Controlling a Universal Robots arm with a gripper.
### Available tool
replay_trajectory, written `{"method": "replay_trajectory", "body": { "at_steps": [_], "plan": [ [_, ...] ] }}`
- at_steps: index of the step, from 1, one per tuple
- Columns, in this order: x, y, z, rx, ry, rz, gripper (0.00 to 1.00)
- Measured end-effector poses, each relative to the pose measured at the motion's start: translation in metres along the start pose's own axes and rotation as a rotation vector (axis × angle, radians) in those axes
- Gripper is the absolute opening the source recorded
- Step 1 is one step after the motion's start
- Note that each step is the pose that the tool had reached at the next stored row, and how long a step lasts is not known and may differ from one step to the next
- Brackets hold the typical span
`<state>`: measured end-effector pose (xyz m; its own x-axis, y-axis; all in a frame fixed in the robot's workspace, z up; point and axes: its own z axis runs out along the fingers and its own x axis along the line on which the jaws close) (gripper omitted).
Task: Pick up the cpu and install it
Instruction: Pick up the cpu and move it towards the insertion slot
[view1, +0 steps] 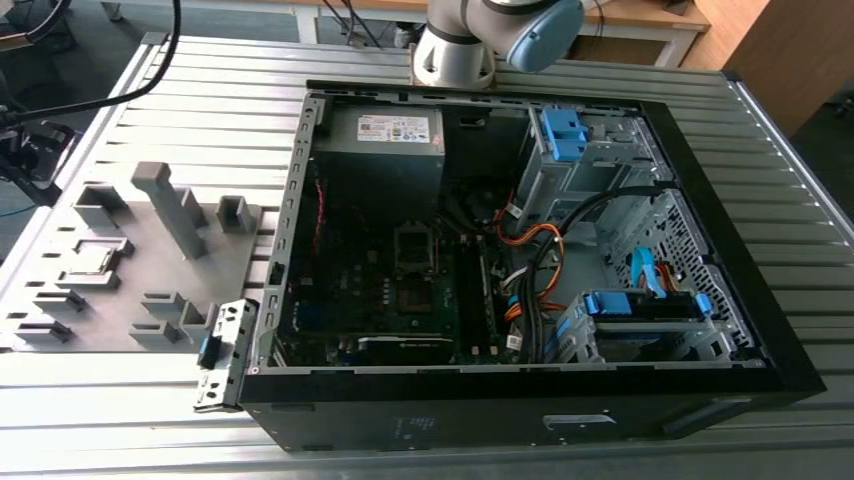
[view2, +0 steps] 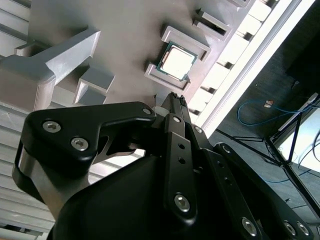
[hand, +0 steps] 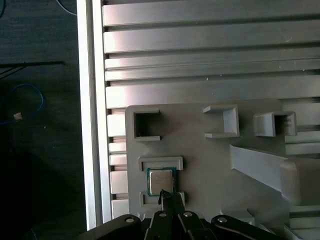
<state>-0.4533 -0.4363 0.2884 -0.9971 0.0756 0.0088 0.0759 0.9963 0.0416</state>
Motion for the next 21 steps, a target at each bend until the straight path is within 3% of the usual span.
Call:
{"method": "replay_trajectory", "body": {
  "at_steps": [6,21],
  "plan": [
    [-0.0001,0.0000,0.0014,-0.0005,-0.0005,0.000,0.11],
    [0.0020,-0.0010,0.0193,-0.0002,-0.0002,0.000,0.11]
  ]
}}
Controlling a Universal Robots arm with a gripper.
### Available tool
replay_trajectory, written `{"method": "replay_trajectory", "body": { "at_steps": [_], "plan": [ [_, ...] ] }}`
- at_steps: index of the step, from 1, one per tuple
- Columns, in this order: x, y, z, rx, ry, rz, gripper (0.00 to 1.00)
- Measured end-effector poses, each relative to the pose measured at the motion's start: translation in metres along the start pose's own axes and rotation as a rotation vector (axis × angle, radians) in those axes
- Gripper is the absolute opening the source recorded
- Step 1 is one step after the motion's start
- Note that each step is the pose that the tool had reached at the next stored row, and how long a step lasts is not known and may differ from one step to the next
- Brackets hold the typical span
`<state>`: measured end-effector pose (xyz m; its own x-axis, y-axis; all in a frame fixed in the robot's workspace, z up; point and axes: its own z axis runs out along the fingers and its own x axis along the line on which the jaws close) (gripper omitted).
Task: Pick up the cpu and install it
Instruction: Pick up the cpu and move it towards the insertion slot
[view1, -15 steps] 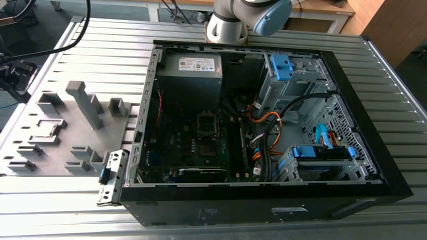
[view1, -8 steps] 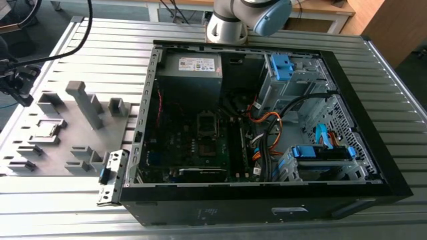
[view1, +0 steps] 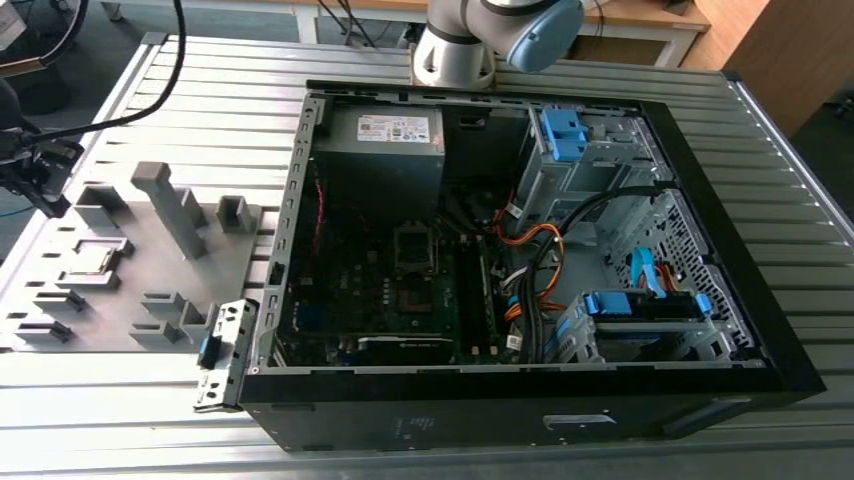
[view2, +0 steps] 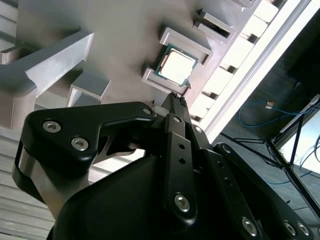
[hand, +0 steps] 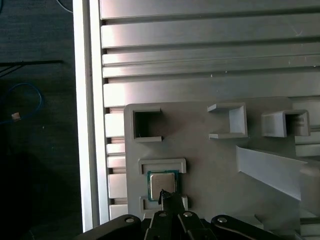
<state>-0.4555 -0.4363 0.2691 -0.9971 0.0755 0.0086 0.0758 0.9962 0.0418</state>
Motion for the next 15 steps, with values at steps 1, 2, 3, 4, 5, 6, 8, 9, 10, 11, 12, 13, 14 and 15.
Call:
{"method": "replay_trajectory", "body": {
  "at_steps": [1,2,3,4,5,6,8,9,10,11,12,13,14,15],
  "plan": [
    [0.0001,-0.0001,0.0015,0.0000,0.0000,0.000,0.11],
    [0.0003,-0.0002,0.0032,0.0000,0.0000,0.000,0.11],
    [0.0004,-0.0003,0.0049,0.0000,0.0001,0.000,0.11],
    [0.0006,-0.0003,0.0067,0.0000,0.0001,0.000,0.11],
    [0.0009,-0.0004,0.0086,0.0000,0.0000,0.000,0.11],
    [0.0014,-0.0005,0.0104,0.0000,0.0000,0.000,0.11],
    [0.0026,-0.0008,0.0139,0.0001,0.0002,0.000,0.11],
    [0.0034,-0.0009,0.0158,0.0001,0.0001,0.001,0.11],
    [0.0039,-0.0011,0.0175,0.0000,0.0000,0.002,0.11],
    [0.0042,-0.0012,0.0190,-0.0001,-0.0002,0.006,0.11],
    [0.0043,-0.0014,0.0202,-0.0002,-0.0005,0.012,0.11],
    [0.0043,-0.0021,0.0210,-0.0001,-0.0005,0.017,0.11],
    [0.0043,-0.0031,0.0218,-0.0001,-0.0007,0.021,0.11],
    [0.0041,-0.0046,0.0225,-0.0002,-0.0010,0.025,0.11]
  ]
}}
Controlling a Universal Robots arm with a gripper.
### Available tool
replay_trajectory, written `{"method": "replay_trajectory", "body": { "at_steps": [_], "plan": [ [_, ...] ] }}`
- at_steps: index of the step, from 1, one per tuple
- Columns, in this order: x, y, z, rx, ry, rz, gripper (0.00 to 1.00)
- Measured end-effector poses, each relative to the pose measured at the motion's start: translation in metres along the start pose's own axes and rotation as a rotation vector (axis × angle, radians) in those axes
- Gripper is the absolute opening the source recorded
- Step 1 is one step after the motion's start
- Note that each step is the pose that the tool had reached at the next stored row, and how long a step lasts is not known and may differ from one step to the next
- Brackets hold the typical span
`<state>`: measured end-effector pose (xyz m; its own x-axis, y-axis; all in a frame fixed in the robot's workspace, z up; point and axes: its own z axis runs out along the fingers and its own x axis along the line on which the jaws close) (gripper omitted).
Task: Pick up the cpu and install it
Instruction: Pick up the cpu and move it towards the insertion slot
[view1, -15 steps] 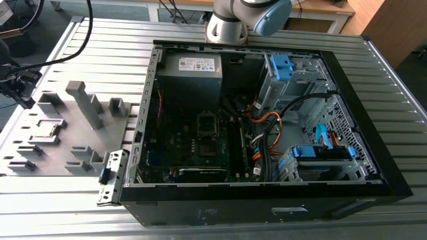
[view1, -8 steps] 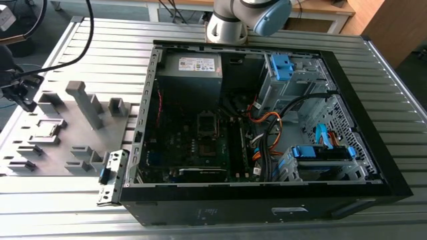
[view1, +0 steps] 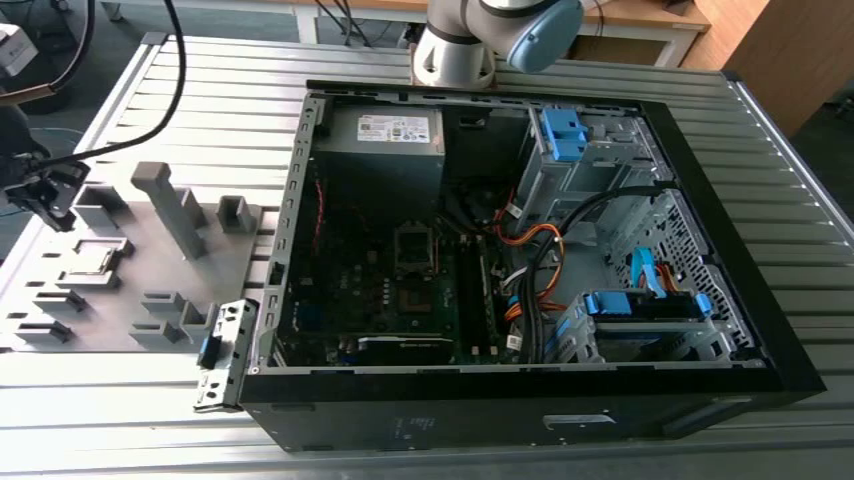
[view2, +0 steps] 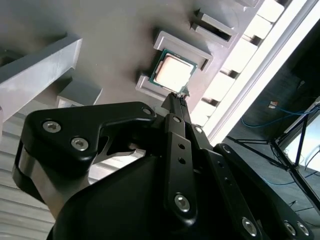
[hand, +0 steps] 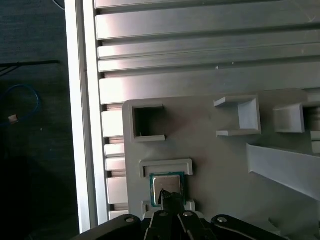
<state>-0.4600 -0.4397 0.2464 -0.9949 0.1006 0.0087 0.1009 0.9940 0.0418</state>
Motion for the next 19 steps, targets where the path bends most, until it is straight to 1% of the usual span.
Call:
{"method": "replay_trajectory", "body": {
  "at_steps": [5,7,10,15,19],
  "plan": [
    [-0.0008,-0.0071,0.0063,-0.0001,-0.0006,0.015,0.11],
    [-0.0010,-0.0086,0.0093,-0.0003,-0.0010,0.021,0.11],
    [-0.0021,-0.0103,0.0137,-0.0002,-0.0012,0.029,0.11],
    [-0.0070,-0.0117,0.0219,-0.0002,-0.0012,0.033,0.11],
    [-0.0075,-0.0118,0.0256,-0.0020,-0.0008,0.031,0.11]
  ]
}}
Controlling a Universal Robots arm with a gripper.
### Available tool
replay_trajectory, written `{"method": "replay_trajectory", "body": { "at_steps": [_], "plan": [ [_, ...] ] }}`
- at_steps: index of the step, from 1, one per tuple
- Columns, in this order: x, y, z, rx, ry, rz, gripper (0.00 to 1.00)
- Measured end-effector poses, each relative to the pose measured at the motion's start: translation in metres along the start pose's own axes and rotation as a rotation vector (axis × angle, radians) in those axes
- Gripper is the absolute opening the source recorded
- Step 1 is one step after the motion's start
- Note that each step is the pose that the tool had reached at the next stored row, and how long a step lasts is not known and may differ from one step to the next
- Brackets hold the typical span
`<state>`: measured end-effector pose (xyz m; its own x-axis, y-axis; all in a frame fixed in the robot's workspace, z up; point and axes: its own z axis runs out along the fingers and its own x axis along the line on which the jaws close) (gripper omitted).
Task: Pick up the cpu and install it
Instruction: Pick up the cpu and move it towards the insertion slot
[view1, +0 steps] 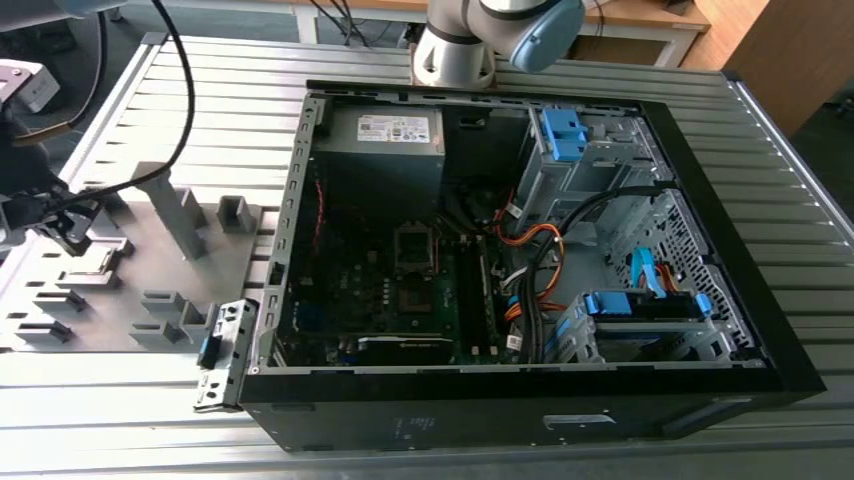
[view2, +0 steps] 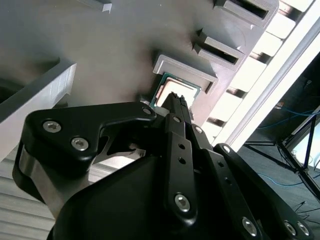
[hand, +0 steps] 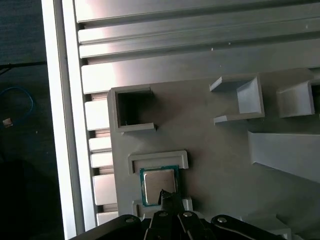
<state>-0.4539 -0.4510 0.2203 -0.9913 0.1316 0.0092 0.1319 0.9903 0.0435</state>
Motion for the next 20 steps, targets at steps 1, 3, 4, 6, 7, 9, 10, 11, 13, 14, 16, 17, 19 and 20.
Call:
{"method": "replay_trajectory", "body": {
  "at_steps": [1,3,4,6,7,9,10,11,13,14,16,17,19,20],
  "plan": [
    [0.0000,0.0000,0.0009,-0.0011,0.0002,-0.001,0.11],
    [0.0006,0.0000,0.0026,-0.0026,0.0005,-0.002,0.11],
    [0.0012,0.0003,0.0035,-0.0030,0.0004,-0.002,0.11],
    [0.0027,0.0011,0.0047,-0.0030,0.0005,-0.002,0.11],
    [0.0034,0.0012,0.0052,-0.0030,0.0004,-0.002,0.11],
    [0.0047,0.0011,0.0066,-0.0030,0.0005,-0.002,0.11],
    [0.0049,0.0010,0.0082,-0.0032,0.0002,-0.002,0.11],
    [0.0051,0.0009,0.0097,-0.0032,0.0003,-0.002,0.11],
    [0.0052,0.0007,0.0129,-0.0030,0.0005,-0.002,0.11],
    [0.0052,0.0007,0.0137,-0.0030,0.0006,-0.002,0.11],
    [0.0052,0.0007,0.0138,-0.0029,0.0006,-0.002,0.11],
    [0.0052,0.0007,0.0138,-0.0028,0.0007,-0.002,0.11],
    [0.0049,0.0009,0.0141,-0.0031,0.0003,-0.002,0.11],
    [0.0047,0.0011,0.0142,-0.0031,0.0004,-0.002,0.11]
  ]
}}
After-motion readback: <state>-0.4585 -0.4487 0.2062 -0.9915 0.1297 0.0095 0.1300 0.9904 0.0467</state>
